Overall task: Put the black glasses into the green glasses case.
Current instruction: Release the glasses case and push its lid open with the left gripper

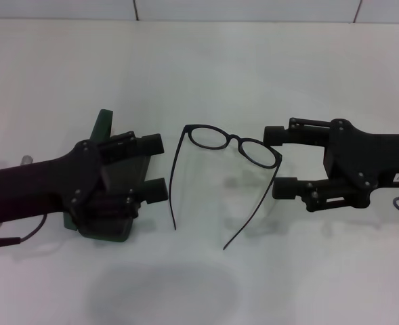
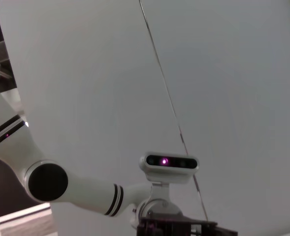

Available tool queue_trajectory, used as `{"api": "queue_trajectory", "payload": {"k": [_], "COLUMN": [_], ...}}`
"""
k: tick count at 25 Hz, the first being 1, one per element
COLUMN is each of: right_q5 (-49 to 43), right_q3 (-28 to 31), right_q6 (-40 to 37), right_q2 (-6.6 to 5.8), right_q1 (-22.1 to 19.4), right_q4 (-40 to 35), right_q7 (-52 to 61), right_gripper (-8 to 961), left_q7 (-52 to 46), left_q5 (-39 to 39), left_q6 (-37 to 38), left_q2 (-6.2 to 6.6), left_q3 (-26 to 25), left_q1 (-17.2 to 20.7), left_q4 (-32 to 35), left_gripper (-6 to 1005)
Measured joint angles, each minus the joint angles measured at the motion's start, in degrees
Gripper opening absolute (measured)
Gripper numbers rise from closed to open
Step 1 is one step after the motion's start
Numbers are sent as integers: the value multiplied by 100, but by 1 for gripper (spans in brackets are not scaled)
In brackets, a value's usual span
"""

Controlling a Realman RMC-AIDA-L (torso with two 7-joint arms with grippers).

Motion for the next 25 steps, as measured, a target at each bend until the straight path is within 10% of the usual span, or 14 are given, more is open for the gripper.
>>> {"api": "queue_trajectory", "payload": {"k": [16, 20, 25], "right_q5": [341, 1015, 1532], "right_q3": [117, 118, 115], "right_q6": [226, 492, 423], "right_q2": [110, -15, -59], "right_q1": [-265, -654, -1068], "right_q4": [46, 63, 127], "right_q7": [-133, -162, -194], "right_gripper": [838, 838, 838], "left_q7": [-457, -2034, -4596], "left_q5": [-126, -221, 1287], "left_q6": [-8, -17, -1042], "left_q2": [-46, -276, -562], "left_q3": [-233, -352, -241], "left_q1": [-60, 32, 362], "left_q4": [259, 1787, 5233], "left_gripper": [827, 819, 809]}}
